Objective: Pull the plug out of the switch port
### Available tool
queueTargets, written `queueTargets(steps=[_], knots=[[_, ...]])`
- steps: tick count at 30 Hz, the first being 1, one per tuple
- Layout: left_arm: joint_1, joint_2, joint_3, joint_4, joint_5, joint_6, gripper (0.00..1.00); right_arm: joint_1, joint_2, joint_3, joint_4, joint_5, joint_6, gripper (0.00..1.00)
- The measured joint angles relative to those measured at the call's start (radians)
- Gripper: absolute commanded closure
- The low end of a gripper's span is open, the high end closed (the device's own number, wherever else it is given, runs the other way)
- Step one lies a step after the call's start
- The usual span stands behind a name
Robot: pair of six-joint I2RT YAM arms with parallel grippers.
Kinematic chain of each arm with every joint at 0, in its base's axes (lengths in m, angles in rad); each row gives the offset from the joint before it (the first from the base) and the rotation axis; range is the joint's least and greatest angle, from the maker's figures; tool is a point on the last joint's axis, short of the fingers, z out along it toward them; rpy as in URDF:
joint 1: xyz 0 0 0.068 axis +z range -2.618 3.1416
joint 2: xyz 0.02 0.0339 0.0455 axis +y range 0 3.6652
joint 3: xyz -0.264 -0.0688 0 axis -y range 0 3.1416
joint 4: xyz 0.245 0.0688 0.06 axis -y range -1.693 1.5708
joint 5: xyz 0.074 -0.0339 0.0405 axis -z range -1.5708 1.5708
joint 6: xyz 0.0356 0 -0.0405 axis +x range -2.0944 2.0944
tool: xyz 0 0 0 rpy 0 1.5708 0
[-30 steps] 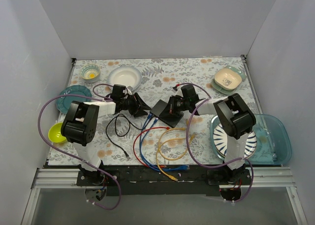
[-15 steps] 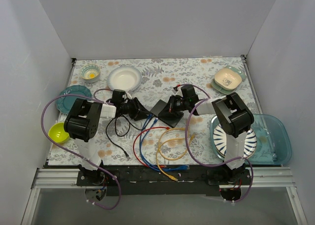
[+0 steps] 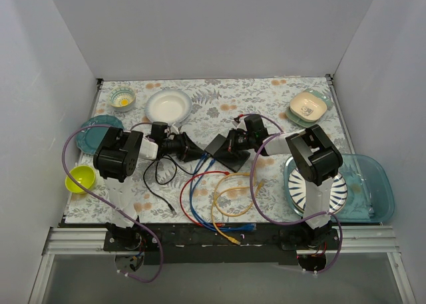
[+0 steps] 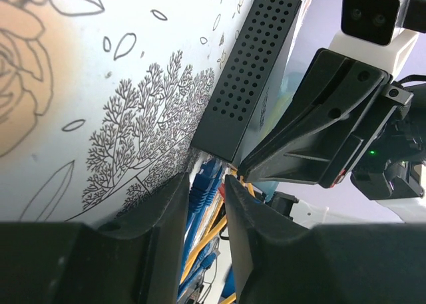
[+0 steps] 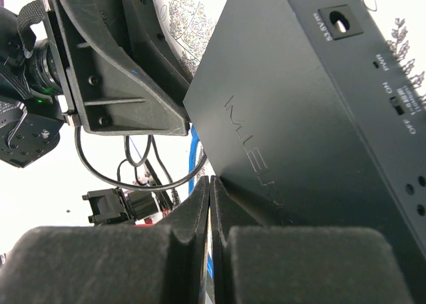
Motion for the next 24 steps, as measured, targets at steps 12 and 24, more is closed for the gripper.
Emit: queueTargets(steps=[12, 24], knots=[[-0.007, -0.043, 0.015, -0.099, -0.071, 0.014, 0.66, 0.000, 0.000, 0.001, -0.003, 0.001, -0.021, 0.96], [-0.012, -0.060, 0.061, -0.212, -0.105, 0.099, 0.67, 0.000, 0.000, 0.010, -0.021, 0.001, -0.030, 0.96]])
